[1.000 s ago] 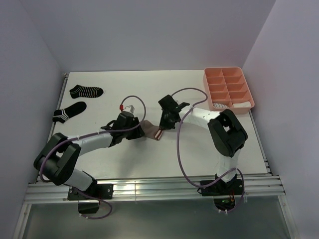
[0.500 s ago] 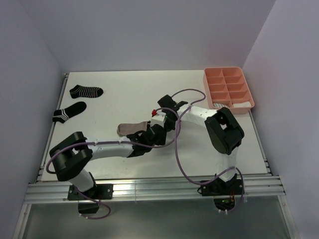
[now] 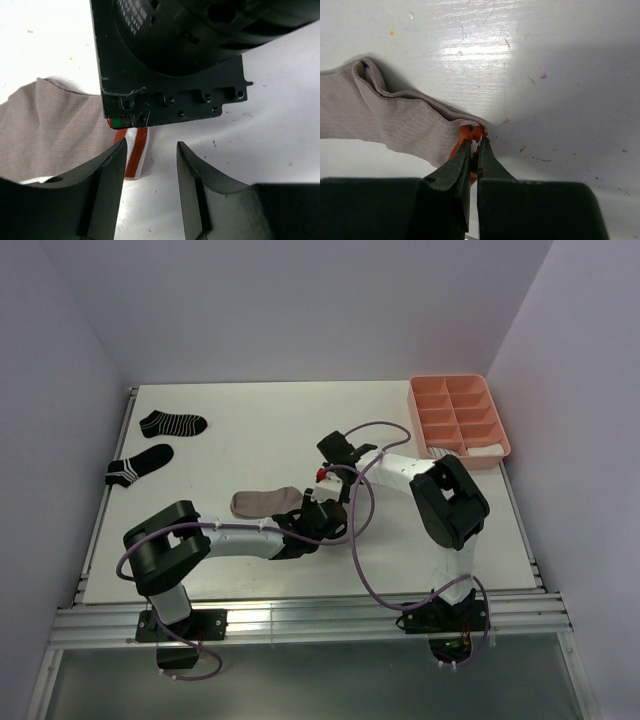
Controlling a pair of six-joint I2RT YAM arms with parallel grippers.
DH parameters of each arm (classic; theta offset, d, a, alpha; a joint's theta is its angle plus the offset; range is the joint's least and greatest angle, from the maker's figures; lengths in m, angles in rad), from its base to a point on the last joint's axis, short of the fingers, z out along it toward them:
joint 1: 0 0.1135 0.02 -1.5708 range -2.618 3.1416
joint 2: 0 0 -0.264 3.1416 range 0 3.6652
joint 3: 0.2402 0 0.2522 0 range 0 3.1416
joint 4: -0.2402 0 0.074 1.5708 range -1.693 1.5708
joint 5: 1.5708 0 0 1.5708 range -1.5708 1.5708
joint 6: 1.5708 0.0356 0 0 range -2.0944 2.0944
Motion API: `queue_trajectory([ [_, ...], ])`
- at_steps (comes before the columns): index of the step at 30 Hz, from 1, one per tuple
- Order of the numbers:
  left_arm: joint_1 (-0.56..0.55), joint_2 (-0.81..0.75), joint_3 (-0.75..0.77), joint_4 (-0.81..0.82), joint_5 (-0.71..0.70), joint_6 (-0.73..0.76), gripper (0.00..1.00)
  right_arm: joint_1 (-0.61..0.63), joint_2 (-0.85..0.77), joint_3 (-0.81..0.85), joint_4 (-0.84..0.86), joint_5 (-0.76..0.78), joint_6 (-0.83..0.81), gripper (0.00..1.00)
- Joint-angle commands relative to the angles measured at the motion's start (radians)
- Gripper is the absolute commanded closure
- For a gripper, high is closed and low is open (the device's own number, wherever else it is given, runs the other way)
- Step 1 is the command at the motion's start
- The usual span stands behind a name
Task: Roll the socks
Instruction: Roll the sock at the center of the board.
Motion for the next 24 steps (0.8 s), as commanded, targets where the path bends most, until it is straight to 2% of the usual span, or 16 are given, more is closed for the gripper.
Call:
queue_trajectory([
  [1, -0.005, -0.002, -0.023, 0.028, -0.017, -0.026, 0.51, 0.002, 0.033, -0.036, -0.012, -0.026, 0.009, 1.00],
  [13, -0.008, 0.020, -0.044, -0.046, -0.125, -0.105, 0.53, -0.007, 0.046, -0.048, 0.009, -0.049, 0.006, 1.00],
  [24, -0.010, 0.037, -0.029, -0.124, -0.126, -0.157, 0.56, -0.007, 0.049, -0.045, 0.009, -0.054, 0.007, 1.00],
])
